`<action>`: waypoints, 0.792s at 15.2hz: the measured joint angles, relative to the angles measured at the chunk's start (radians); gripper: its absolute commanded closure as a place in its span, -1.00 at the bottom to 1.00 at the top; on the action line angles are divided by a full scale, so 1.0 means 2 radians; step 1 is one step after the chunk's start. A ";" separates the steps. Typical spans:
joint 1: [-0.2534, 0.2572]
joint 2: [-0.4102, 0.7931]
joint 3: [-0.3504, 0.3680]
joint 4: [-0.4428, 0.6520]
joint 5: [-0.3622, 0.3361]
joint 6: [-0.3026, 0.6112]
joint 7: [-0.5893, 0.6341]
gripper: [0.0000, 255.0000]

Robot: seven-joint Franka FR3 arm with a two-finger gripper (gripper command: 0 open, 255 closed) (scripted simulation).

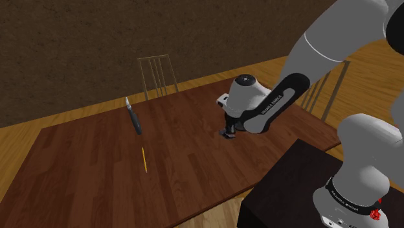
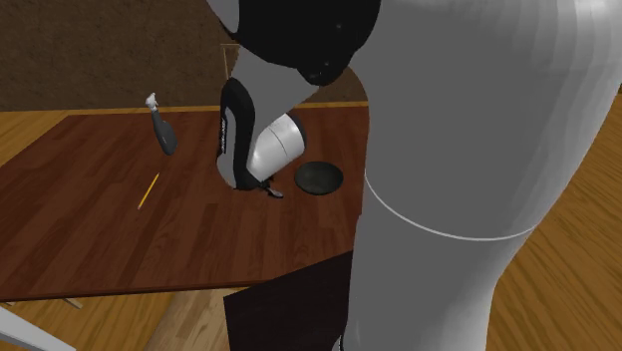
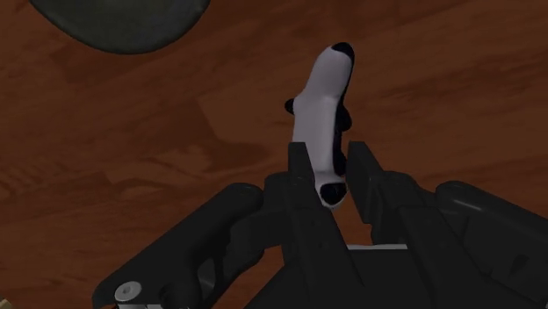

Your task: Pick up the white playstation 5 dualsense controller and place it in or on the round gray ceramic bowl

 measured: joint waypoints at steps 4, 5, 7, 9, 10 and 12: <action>0.001 -0.016 -0.019 0.009 -0.025 -0.018 0.000 1.00; -0.011 -0.011 -0.017 0.011 0.000 -0.015 -0.031 1.00; -0.041 0.001 -0.006 0.021 0.046 -0.013 -0.094 1.00; -0.081 0.013 0.014 0.032 0.105 -0.015 -0.164 1.00; -0.081 0.013 0.014 0.032 0.106 -0.015 -0.167 -1.00; -0.095 0.027 0.033 0.040 0.126 -0.017 -0.190 -1.00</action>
